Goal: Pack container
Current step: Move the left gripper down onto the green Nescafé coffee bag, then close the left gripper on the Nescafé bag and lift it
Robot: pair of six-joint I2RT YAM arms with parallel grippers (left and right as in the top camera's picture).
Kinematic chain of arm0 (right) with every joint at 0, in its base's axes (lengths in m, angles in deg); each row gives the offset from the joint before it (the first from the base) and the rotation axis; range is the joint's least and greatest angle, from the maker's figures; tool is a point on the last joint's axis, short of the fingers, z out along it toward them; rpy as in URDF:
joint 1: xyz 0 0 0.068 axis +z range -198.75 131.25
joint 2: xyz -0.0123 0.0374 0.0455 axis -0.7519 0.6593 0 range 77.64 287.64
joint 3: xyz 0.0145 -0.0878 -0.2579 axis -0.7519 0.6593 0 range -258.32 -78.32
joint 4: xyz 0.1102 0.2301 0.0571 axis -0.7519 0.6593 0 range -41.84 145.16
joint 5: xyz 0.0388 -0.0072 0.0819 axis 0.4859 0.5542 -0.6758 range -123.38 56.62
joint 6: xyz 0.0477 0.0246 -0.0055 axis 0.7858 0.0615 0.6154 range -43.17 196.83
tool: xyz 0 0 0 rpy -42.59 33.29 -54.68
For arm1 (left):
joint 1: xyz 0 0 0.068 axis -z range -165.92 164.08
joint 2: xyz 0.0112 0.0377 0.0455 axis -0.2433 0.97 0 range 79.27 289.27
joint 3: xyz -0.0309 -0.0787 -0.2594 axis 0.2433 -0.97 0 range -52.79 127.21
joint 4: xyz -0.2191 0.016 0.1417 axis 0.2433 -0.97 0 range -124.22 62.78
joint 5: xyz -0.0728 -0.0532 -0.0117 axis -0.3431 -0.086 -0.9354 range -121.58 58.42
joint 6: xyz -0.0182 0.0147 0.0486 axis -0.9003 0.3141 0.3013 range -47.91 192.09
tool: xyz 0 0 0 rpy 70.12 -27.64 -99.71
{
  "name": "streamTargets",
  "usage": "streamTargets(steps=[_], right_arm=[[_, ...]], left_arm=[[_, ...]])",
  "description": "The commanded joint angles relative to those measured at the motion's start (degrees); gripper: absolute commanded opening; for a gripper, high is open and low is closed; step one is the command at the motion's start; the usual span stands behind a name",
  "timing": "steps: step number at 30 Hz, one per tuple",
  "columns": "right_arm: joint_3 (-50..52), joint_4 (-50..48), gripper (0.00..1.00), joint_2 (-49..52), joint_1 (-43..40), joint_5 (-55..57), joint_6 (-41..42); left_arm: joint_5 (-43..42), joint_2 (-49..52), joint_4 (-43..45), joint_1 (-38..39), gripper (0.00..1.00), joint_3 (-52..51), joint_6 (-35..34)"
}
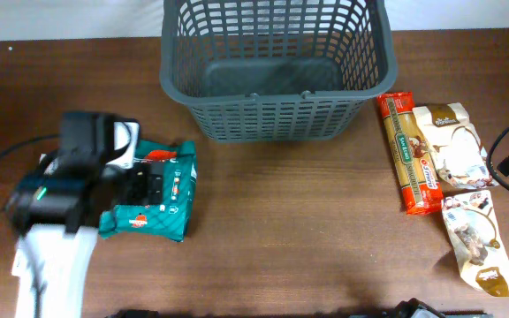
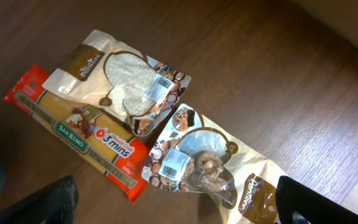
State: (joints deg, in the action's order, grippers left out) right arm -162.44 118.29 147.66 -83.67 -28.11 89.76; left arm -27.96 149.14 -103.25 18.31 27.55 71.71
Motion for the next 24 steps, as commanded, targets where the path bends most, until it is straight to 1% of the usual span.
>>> streamTargets(steps=[1, 3, 7, 10, 16, 21, 24], right_arm=[[-0.22, 0.04, 0.99, -0.17, -0.35, -1.07, 0.24], [-0.22, 0.04, 0.99, -0.17, -0.35, -1.07, 0.24], [-0.22, 0.20, 0.99, -0.17, -0.35, -1.70, 0.22], [-0.22, 0.22, 0.99, -0.17, -0.35, -2.19, 0.22], [-0.22, 0.20, 0.99, -0.17, -0.35, -2.32, 0.24], [-0.22, 0.15, 0.99, -0.17, -0.35, -3.23, 0.24], [-0.22, 0.13, 0.99, -0.17, -0.35, -3.34, 0.22]], left_arm=[[-0.13, 4.57, 0.31, 2.19, 0.94, -2.14, -3.06], [1.25, 7.52, 1.46, 3.13, 0.99, -2.84, -3.06], [2.60, 12.81, 3.91, 3.65, 0.99, -3.69, -3.06], [5.88, 16.48, 6.56, 3.65, 0.99, -4.02, -3.10], [9.94, 22.36, 10.73, 3.65, 0.99, -4.31, -5.25], [9.01, 24.52, 12.35, 4.37, 0.99, -4.31, -5.40], [4.24, 24.85, 12.87, 7.85, 0.99, -4.31, -5.38]])
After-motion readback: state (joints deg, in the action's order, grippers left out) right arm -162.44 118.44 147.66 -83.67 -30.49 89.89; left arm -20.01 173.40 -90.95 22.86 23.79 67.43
